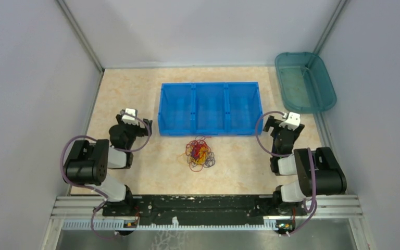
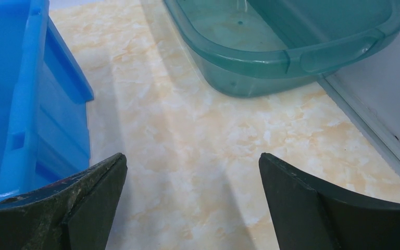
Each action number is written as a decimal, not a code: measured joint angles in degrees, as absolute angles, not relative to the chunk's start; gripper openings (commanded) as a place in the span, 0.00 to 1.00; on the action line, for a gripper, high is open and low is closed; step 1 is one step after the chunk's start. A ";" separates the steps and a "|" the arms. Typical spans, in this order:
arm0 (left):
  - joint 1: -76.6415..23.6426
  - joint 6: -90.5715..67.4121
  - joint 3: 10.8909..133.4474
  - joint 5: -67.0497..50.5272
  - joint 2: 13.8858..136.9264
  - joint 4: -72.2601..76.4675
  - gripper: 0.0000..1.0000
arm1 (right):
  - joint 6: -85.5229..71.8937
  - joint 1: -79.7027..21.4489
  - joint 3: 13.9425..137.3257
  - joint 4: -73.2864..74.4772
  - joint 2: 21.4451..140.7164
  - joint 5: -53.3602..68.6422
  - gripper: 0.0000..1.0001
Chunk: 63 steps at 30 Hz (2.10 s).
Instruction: Untangle the cables
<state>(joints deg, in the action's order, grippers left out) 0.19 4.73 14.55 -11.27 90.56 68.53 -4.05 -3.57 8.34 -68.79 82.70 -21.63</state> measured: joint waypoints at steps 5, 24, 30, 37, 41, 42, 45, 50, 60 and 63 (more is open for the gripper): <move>1.06 4.05 16.03 -10.87 85.80 61.25 1.00 | -4.03 -3.60 7.68 -68.18 80.31 -21.78 0.99; 16.51 1.34 46.44 -23.77 73.25 8.10 1.00 | -30.26 -1.96 22.61 -23.29 49.95 -31.16 0.99; 17.15 3.38 52.27 -27.97 73.34 -3.97 1.00 | -29.47 -3.53 30.00 -14.15 54.48 -18.65 0.98; 17.15 6.37 52.69 -33.76 73.38 -12.51 1.00 | -24.34 -21.47 37.87 -6.42 55.90 -12.40 0.78; 17.15 9.15 52.69 -37.32 73.28 -15.86 1.00 | -22.46 -33.93 38.70 -4.05 56.25 -13.06 0.68; 17.12 10.00 52.69 -38.04 73.17 -16.78 1.00 | -22.06 -36.47 38.74 -3.81 56.64 -12.86 0.66; 17.12 12.73 52.69 -39.68 72.66 -19.53 1.00 | -21.63 -43.83 39.88 -3.18 60.64 -12.08 0.62; 17.12 17.56 52.69 -42.22 71.26 -24.49 1.00 | -22.04 -49.82 41.15 -3.97 70.04 -8.45 0.50; 14.59 25.15 52.69 -46.98 67.79 -33.54 1.00 | -24.71 -50.52 38.98 -8.73 79.75 -2.22 0.38; 12.49 26.22 52.69 -47.40 67.22 -35.42 1.00 | -24.93 -50.52 39.00 -10.37 81.47 -1.54 0.33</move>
<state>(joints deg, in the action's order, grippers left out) 12.49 26.22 52.69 -47.40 67.22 -35.42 -24.93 -50.52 39.00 -10.37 81.47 -1.54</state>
